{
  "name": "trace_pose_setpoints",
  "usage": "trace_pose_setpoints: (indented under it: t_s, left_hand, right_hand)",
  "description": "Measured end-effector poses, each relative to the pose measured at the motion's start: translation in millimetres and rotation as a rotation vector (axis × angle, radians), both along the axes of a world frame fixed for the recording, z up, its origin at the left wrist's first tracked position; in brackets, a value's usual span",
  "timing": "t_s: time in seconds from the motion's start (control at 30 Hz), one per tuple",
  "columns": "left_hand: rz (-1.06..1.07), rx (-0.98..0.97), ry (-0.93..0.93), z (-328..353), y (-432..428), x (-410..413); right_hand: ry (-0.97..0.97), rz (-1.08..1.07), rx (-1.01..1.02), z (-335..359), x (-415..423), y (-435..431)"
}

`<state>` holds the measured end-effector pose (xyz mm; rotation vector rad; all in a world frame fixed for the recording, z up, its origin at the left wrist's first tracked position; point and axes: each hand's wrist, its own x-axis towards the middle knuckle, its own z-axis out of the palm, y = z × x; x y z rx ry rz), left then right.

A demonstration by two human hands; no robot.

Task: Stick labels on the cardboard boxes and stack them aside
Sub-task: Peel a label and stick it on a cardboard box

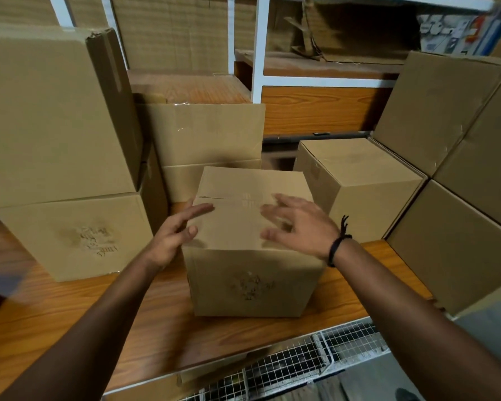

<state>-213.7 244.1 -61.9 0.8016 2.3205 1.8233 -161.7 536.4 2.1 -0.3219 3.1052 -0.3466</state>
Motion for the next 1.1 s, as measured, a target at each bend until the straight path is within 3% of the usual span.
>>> trace_pose_setpoints:
  t_s: [0.07,0.37,0.57,0.7,0.83,0.97,1.1]
  left_hand:
    - [-0.021,-0.022,-0.015,0.5,-1.2,1.4]
    - [0.094,0.092,-0.046,-30.7,-6.1,36.6]
    - [0.178,-0.074,-0.138,-74.1,2.1,69.5]
    - [0.313,-0.12,-0.019,-66.4,11.6,67.4]
    - [0.388,-0.2,0.121,-36.5,13.4,52.6]
    - [0.452,-0.291,0.473,0.5,11.6,45.3]
    - [0.379,-0.379,0.742,16.9,14.4,49.4]
  right_hand:
    - [-0.023,0.048,0.13,-4.5,6.7,-7.5]
    - [0.003,0.057,0.187,0.8,3.4,-13.9]
    - [0.029,0.149,0.377,-13.3,5.7,-65.4]
    - [0.045,0.198,0.433,-13.3,6.4,-67.4]
    - [0.141,0.237,0.353,3.6,10.1,-62.9]
    - [0.293,0.241,0.2,17.1,17.1,-54.3]
    - [0.477,0.27,0.007,-0.7,31.8,-37.3]
